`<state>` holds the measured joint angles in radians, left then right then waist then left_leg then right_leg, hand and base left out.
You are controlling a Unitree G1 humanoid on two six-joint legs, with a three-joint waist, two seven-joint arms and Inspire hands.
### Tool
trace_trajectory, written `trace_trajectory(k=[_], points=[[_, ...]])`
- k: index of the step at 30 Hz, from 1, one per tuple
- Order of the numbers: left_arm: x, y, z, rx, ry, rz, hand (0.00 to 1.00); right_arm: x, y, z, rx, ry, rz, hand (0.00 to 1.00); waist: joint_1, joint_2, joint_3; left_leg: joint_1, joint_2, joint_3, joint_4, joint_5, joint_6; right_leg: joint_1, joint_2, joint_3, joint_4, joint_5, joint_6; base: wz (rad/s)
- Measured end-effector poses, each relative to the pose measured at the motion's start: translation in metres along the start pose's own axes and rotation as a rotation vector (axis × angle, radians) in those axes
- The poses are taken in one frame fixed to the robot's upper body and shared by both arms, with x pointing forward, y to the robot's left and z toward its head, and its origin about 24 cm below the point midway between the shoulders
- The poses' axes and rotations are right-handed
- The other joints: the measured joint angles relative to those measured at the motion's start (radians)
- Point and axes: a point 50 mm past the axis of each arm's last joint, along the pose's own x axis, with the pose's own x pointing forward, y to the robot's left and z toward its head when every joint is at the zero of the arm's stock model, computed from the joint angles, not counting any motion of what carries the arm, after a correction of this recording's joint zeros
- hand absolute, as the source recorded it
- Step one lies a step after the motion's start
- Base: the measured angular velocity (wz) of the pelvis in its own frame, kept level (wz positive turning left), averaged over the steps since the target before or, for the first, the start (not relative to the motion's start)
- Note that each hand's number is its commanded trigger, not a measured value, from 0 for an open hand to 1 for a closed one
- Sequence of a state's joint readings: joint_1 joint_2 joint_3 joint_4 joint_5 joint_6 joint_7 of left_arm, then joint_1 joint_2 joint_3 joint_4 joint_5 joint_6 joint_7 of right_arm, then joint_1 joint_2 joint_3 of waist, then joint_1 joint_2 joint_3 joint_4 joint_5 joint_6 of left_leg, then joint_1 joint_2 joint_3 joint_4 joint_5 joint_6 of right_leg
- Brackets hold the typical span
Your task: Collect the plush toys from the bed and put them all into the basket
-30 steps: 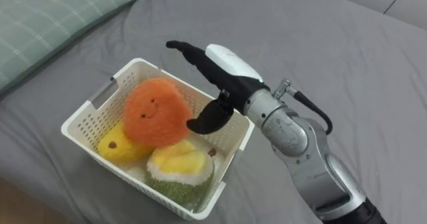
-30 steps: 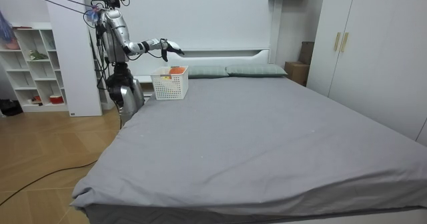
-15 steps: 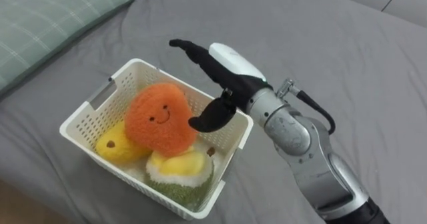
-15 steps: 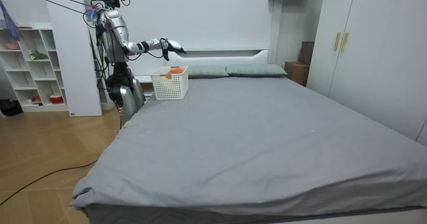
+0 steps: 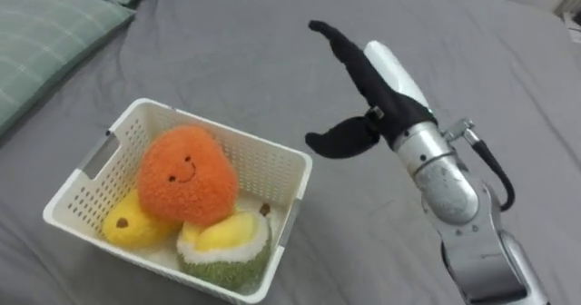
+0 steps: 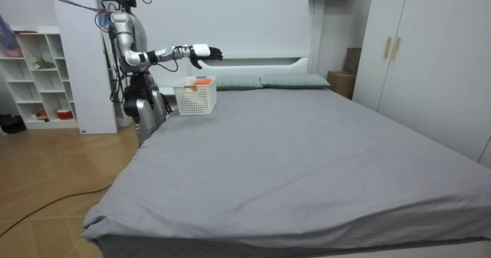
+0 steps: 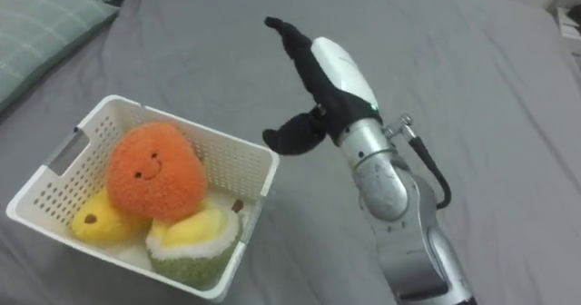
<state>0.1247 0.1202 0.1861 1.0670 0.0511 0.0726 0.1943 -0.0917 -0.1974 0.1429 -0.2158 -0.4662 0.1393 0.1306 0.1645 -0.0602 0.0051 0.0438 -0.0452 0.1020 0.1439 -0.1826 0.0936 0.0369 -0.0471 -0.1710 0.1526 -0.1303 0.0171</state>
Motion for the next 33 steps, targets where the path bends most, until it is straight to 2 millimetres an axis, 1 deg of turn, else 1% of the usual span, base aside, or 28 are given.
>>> trace_trajectory(k=[1,2,4,5,7,8,10,11,13,14,15,16,17,18,19,20,21,22,23,25,26,28,29,30,31,32,33], points=[[0.0,0.002,-0.004,-0.017,0.01,0.009,0.0,-0.005,-0.007,-0.008,0.011,0.03,-0.047,0.0,-0.013,0.002,-0.0002,0.002,0.0,0.003,-0.002,0.0,0.0,-0.001,0.004,0.007,0.0,0.0,0.0,-0.15],[0.0,0.004,-0.006,-0.024,0.014,0.014,0.0,-0.007,-0.011,-0.012,0.01,0.045,-0.071,0.0,-0.022,0.002,-0.0007,0.002,0.001,0.003,-0.002,0.0,0.0,-0.001,0.004,0.007,0.0,0.0,0.0,-0.12],[-0.002,0.007,-0.014,-0.031,0.033,0.026,0.0,-0.019,-0.025,-0.03,0.019,0.11,-0.165,0.0,-0.049,0.0,-0.0024,0.016,0.004,0.024,-0.01,0.0,0.0,-0.001,0.005,0.025,0.001,0.0,-0.001,-0.2],[-0.002,0.008,-0.016,-0.034,0.039,0.032,0.0,-0.023,-0.028,-0.034,0.021,0.128,-0.184,0.0,-0.052,0.0,-0.0025,0.02,0.006,0.031,-0.012,0.0,-0.001,0.0,0.006,0.031,0.002,0.0,-0.001,-0.26],[-0.002,0.01,-0.022,-0.035,0.054,0.044,0.0,-0.035,-0.039,-0.051,0.087,0.189,-0.264,0.0,-0.081,-0.004,-0.0049,0.023,0.007,0.036,-0.013,-0.001,-0.001,-0.001,0.011,0.036,0.004,0.001,-0.001,-0.11],[-0.003,0.01,-0.023,-0.035,0.056,0.045,0.0,-0.038,-0.042,-0.055,0.104,0.202,-0.286,0.0,-0.089,-0.005,-0.0058,0.024,0.008,0.041,-0.013,-0.001,-0.001,-0.002,0.012,0.04,0.004,0.001,-0.001,-0.13],[-0.003,0.012,-0.027,-0.041,0.063,0.05,0.0,-0.053,-0.052,-0.069,0.132,0.26,-0.368,0.0,-0.11,-0.01,-0.0074,0.031,0.013,0.064,-0.014,-0.006,-0.004,-0.003,0.017,0.059,0.003,0.002,-0.002,-0.26],[-0.004,0.013,-0.028,-0.045,0.067,0.053,0.0,-0.056,-0.053,-0.073,0.141,0.276,-0.382,0.0,-0.118,-0.01,-0.0077,0.036,0.016,0.071,-0.015,-0.009,-0.005,-0.002,0.02,0.064,0.003,0.002,-0.003,-0.29],[-0.004,0.015,-0.034,-0.047,0.083,0.064,0.0,-0.066,-0.058,-0.088,0.262,0.323,-0.447,0.0,-0.149,-0.01,-0.0079,0.045,0.02,0.09,-0.015,-0.012,-0.007,-0.001,0.024,0.079,0.006,0.003,-0.004,-0.27],[-0.005,0.015,-0.036,-0.048,0.092,0.067,0.0,-0.068,-0.059,-0.093,0.289,0.339,-0.466,0.0,-0.158,-0.01,-0.0062,0.047,0.021,0.095,-0.015,-0.013,-0.007,-0.001,0.026,0.084,0.008,0.003,-0.005,-0.27],[-0.006,0.016,-0.039,-0.06,0.104,0.079,0.0,-0.073,-0.058,-0.103,0.332,0.383,-0.501,0.0,-0.169,-0.011,-0.0025,0.053,0.024,0.108,-0.016,-0.015,-0.008,-0.002,0.029,0.092,0.015,0.004,-0.005,-0.27],[-0.006,0.018,-0.043,-0.064,0.115,0.087,0.0,-0.082,-0.057,-0.115,0.368,0.439,-0.534,0.0,-0.179,-0.009,-0.0012,0.056,0.027,0.117,-0.016,-0.019,-0.009,-0.003,0.032,0.101,0.016,0.004,-0.006,-0.24],[-0.007,0.019,-0.045,-0.066,0.118,0.09,0.0,-0.087,-0.056,-0.12,0.4,0.465,-0.555,0.0,-0.184,-0.007,-0.0001,0.056,0.027,0.119,-0.016,-0.02,-0.01,-0.003,0.033,0.104,0.016,0.004,-0.006,-0.17],[-0.007,0.02,-0.047,-0.07,0.123,0.094,0.0,-0.097,-0.054,-0.129,0.464,0.51,-0.603,0.0,-0.189,-0.011,-0.0026,0.056,0.029,0.125,-0.016,-0.022,-0.011,-0.004,0.034,0.11,0.016,0.005,-0.007,-0.18],[-0.008,0.021,-0.05,-0.07,0.13,0.096,0.0,-0.105,-0.051,-0.137,0.504,0.553,-0.637,0.0,-0.193,-0.002,0.0022,0.056,0.032,0.134,-0.014,-0.025,-0.012,-0.004,0.036,0.116,0.016,0.006,-0.008,-0.18],[-0.008,0.021,-0.051,-0.07,0.135,0.097,0.0,-0.109,-0.048,-0.141,0.521,0.574,-0.651,0.0,-0.199,-0.004,0.0004,0.055,0.033,0.136,-0.013,-0.026,-0.013,-0.004,0.036,0.117,0.016,0.006,-0.009,-0.12],[-0.009,0.021,-0.053,-0.074,0.143,0.102,0.0,-0.117,-0.041,-0.152,0.562,0.626,-0.672,0.0,-0.21,0.0,0.0008,0.054,0.035,0.136,-0.012,-0.028,-0.013,-0.004,0.035,0.116,0.016,0.006,-0.009,-0.04],[-0.009,0.021,-0.054,-0.091,0.15,0.105,0.0,-0.126,-0.032,-0.163,0.606,0.696,-0.69,0.0,-0.214,0.0,-0.0014,0.054,0.036,0.138,-0.011,-0.03,-0.014,-0.004,0.034,0.117,0.017,0.006,-0.009,-0.03],[-0.01,0.02,-0.055,-0.099,0.152,0.105,0.0,-0.13,-0.029,-0.168,0.624,0.728,-0.701,0.0,-0.217,0.001,-0.0022,0.054,0.036,0.139,-0.011,-0.031,-0.014,-0.004,0.035,0.117,0.017,0.007,-0.01,-0.04],[-0.01,0.019,-0.057,-0.108,0.159,0.105,0.0,-0.155,-0.009,-0.19,0.685,0.882,-0.726,0.0,-0.22,0.009,-0.0065,0.057,0.037,0.139,-0.01,-0.031,-0.015,-0.002,0.036,0.125,0.017,0.007,-0.01,0.0],[-0.01,0.019,-0.057,-0.108,0.161,0.106,0.0,-0.162,-0.003,-0.195,0.693,0.928,-0.728,0.0,-0.221,0.01,-0.0073,0.057,0.037,0.139,-0.009,-0.031,-0.015,-0.001,0.036,0.127,0.018,0.007,-0.01,0.0],[-0.011,0.017,-0.058,-0.11,0.164,0.103,0.0,-0.194,0.023,-0.21,0.749,1.102,-0.753,0.0,-0.224,0.016,-0.0097,0.057,0.037,0.14,-0.007,-0.031,-0.015,-0.002,0.037,0.127,0.017,0.006,-0.01,0.0],[-0.011,0.016,-0.059,-0.111,0.166,0.102,0.0,-0.203,0.029,-0.212,0.76,1.142,-0.758,0.0,-0.224,0.019,-0.0115,0.058,0.037,0.14,-0.007,-0.031,-0.015,-0.001,0.037,0.126,0.016,0.006,-0.01,0.0],[-0.012,0.017,-0.063,-0.111,0.175,0.103,0.0,-0.222,0.042,-0.216,0.786,1.225,-0.766,0.0,-0.226,0.022,-0.0136,0.064,0.036,0.14,-0.009,-0.031,-0.015,0.003,0.036,0.12,0.016,0.006,-0.01,0.0],[-0.013,0.017,-0.065,-0.112,0.179,0.105,0.0,-0.243,0.054,-0.22,0.806,1.325,-0.773,0.0,-0.229,0.021,-0.0109,0.074,0.036,0.137,-0.01,-0.032,-0.015,0.014,0.035,0.115,0.016,0.005,-0.01,0.05],[-0.013,0.018,-0.065,-0.115,0.181,0.105,0.0,-0.252,0.061,-0.221,0.81,1.377,-0.774,0.0,-0.23,0.02,-0.0111,0.075,0.036,0.135,-0.011,-0.032,-0.015,0.015,0.035,0.113,0.017,0.004,-0.011,0.05],[-0.013,0.018,-0.065,-0.12,0.182,0.103,0.0,-0.267,0.071,-0.222,0.823,1.455,-0.774,0.0,-0.235,0.02,-0.0111,0.074,0.035,0.133,-0.01,-0.035,-0.015,0.016,0.034,0.114,0.017,0.002,-0.01,0.0]])
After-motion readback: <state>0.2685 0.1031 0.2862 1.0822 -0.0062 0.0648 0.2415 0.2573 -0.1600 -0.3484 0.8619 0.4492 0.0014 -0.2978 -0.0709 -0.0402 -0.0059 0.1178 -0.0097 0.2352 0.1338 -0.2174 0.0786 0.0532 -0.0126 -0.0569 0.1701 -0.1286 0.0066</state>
